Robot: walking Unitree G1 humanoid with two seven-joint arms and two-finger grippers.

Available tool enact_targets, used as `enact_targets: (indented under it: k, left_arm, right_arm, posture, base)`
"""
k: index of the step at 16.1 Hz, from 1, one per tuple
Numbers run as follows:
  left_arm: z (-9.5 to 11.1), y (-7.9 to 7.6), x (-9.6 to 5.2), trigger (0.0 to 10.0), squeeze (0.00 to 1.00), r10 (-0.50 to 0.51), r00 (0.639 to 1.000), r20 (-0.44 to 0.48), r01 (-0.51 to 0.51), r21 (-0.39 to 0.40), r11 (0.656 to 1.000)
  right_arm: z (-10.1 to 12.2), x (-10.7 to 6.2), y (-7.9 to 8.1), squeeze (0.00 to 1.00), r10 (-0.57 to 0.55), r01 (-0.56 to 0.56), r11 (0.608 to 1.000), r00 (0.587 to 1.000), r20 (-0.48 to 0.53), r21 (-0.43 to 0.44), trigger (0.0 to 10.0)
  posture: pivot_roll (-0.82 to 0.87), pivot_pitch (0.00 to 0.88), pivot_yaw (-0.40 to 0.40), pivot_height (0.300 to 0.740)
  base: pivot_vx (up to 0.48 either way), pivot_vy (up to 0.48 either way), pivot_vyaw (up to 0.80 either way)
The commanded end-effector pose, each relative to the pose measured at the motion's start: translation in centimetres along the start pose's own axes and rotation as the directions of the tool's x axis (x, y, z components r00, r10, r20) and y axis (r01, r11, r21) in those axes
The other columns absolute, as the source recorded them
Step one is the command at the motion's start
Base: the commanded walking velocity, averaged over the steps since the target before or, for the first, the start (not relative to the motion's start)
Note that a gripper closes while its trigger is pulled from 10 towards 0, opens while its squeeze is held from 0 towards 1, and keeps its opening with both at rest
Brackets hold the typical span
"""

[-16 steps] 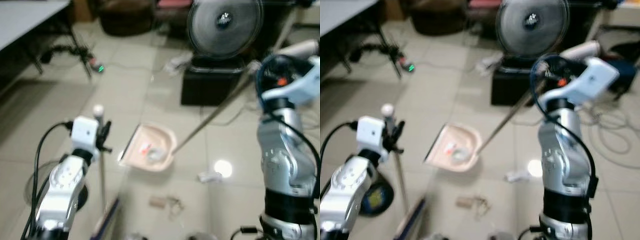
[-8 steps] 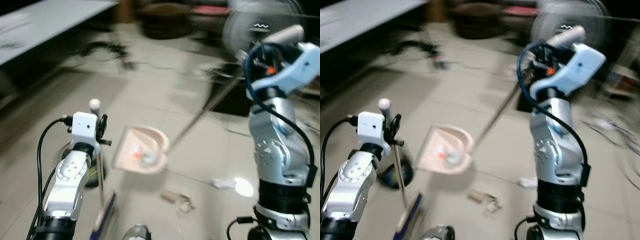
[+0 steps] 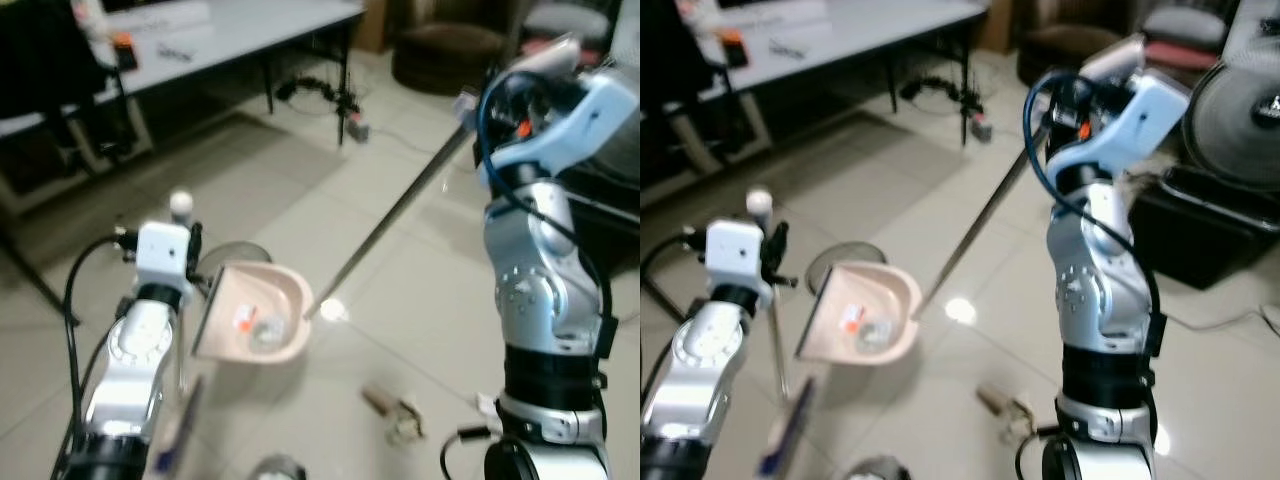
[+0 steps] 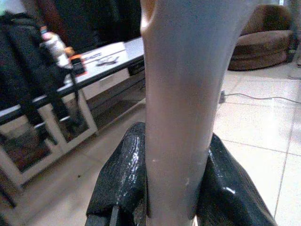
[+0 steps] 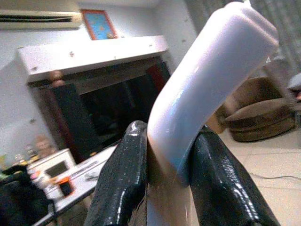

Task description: Sweep floor

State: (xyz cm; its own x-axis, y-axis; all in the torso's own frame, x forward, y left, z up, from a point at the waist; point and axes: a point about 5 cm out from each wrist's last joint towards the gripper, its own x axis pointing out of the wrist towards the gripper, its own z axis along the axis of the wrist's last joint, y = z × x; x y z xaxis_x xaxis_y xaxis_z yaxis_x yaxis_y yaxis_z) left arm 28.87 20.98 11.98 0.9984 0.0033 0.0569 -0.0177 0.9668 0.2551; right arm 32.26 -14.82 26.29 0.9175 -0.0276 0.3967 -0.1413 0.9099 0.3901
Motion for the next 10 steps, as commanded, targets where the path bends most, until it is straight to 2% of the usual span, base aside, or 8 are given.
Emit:
enact_targets:
  k: [1,6,10]
  left_arm:
    - [1.37,-0.32,0.52,10.0,0.0,-0.011,0.998,0.062,0.011,0.006,1.0]
    - [1.15,-0.7,0.48,10.0,0.0,-0.019,0.998,0.055,0.019,-0.003,1.0]
    - [0.93,-0.52,0.31,10.0,0.0,-0.013,0.999,0.048,0.014,-0.007,1.0]
  right_arm:
    - [1.25,0.3,-0.19,0.0,-0.006,0.007,1.0,0.998,0.056,-0.004,10.0]
    - [0.97,0.17,-0.94,0.0,-0.036,0.037,0.999,0.998,0.058,-0.006,10.0]
    - [0.76,0.2,-0.95,0.0,-0.035,0.035,0.999,0.998,0.054,-0.001,10.0]
  posture:
    - [0.01,0.011,0.032,0.74]
    - [0.02,0.003,0.028,0.74]
    - [0.01,0.0,0.027,0.74]
  base:
    - [0.356,0.0,0.78]
    - [0.39,0.0,0.0]
    - [0.417,0.0,0.0]
